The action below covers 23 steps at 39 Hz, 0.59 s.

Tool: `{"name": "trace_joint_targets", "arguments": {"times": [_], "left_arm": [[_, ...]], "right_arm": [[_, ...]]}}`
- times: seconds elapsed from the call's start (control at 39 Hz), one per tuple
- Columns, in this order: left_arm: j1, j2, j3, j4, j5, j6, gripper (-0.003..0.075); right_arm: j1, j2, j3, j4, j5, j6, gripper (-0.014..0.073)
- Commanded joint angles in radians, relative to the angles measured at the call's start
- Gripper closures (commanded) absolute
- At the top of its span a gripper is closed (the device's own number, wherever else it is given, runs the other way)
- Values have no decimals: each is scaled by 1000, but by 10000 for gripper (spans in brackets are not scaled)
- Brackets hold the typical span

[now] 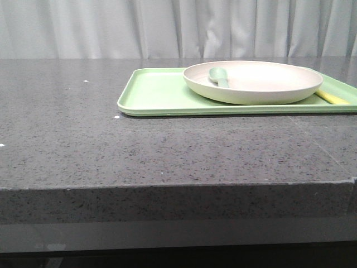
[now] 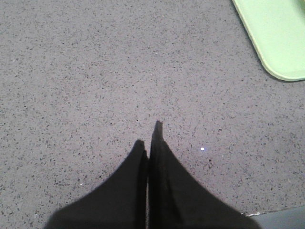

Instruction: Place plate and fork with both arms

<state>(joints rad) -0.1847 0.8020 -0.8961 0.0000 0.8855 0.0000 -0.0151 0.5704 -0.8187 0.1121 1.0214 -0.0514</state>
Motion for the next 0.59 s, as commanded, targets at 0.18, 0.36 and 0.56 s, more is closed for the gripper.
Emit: {"name": "trace_joint_targets", "arguments": {"times": [0.18,0.36,0.56], "left_arm": [[2,-6,-24,0,-74,-17,738],[2,-6,-24,0,-74,-17,738],[12,-122,55,0,-178,-17,738]], "right_arm": [[0,3,-22,7,-74,-10,661],[0,3,-22,7,-74,-10,661],[0,3,-22,7,-74,-10,661]]}}
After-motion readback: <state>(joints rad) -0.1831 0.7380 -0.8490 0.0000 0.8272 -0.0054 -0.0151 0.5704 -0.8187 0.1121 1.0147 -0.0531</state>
